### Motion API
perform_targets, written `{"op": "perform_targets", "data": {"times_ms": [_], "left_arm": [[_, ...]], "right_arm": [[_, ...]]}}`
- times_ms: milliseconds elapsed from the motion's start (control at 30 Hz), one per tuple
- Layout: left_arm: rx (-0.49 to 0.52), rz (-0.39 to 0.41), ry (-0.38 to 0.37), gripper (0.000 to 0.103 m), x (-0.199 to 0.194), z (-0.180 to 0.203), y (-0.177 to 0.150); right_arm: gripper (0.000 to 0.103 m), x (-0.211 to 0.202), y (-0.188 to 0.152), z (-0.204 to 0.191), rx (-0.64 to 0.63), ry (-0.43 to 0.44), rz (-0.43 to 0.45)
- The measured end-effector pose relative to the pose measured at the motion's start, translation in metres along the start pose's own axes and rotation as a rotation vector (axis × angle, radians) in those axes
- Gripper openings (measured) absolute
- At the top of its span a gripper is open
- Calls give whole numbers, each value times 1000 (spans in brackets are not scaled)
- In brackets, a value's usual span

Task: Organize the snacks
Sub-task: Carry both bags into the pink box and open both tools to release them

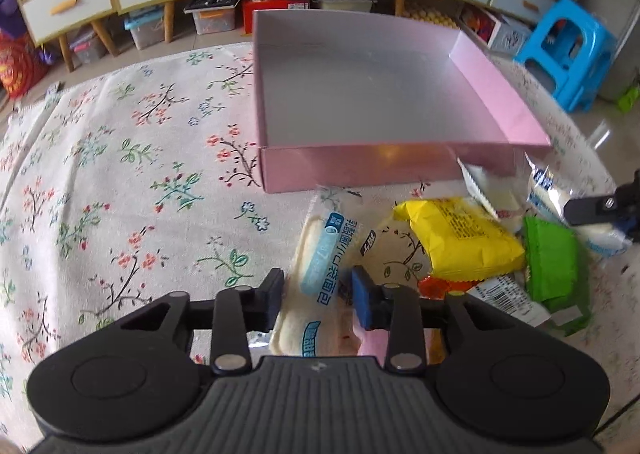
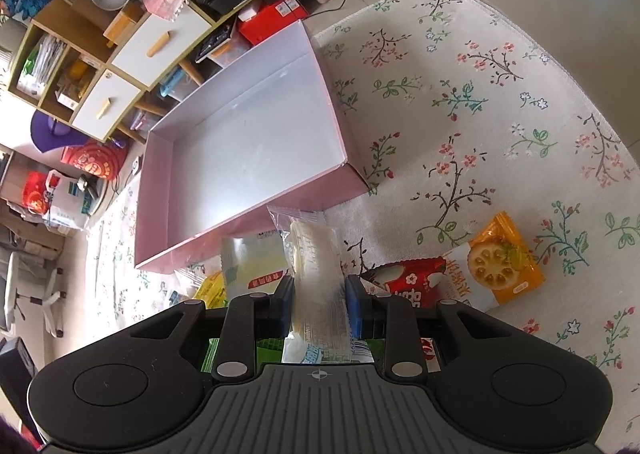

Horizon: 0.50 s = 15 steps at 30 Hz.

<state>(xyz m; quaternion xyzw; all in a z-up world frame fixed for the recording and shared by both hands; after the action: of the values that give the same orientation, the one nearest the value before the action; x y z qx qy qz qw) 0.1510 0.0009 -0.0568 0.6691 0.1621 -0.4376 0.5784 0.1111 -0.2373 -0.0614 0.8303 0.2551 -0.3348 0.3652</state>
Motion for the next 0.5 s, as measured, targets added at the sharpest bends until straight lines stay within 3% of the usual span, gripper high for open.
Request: {"op": "perform_targets", "data": {"times_ms": [133,200,367,500], "left_arm": [[74,3,39,40,4,12,0],[92,3,59,35,3,14,0],[0,-5,32,21,-3,4,6],[-59,12,15,19,-12,-3,10]], "right_arm": [[27,2,-2,-3,-16,-6,-4],[27,3,-3,-4,-22,-7,-3],[27,0,-1,-6,-17,5,3],[27,-4,3,-7,-2,21,17]]}}
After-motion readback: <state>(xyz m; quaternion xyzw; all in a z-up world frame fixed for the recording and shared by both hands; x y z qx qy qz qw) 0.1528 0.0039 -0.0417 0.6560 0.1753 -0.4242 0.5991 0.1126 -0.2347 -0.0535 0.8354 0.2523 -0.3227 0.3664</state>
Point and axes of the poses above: each gripper's, at about its wrist camera, not at the fingertips, and x roughly the way its jaws point, z to its right, y to its top, the point moved 2 cm from there along x, roughly the way its jaws point, and after that the axes turned 10 degrees about z, right-handed, at the moved point
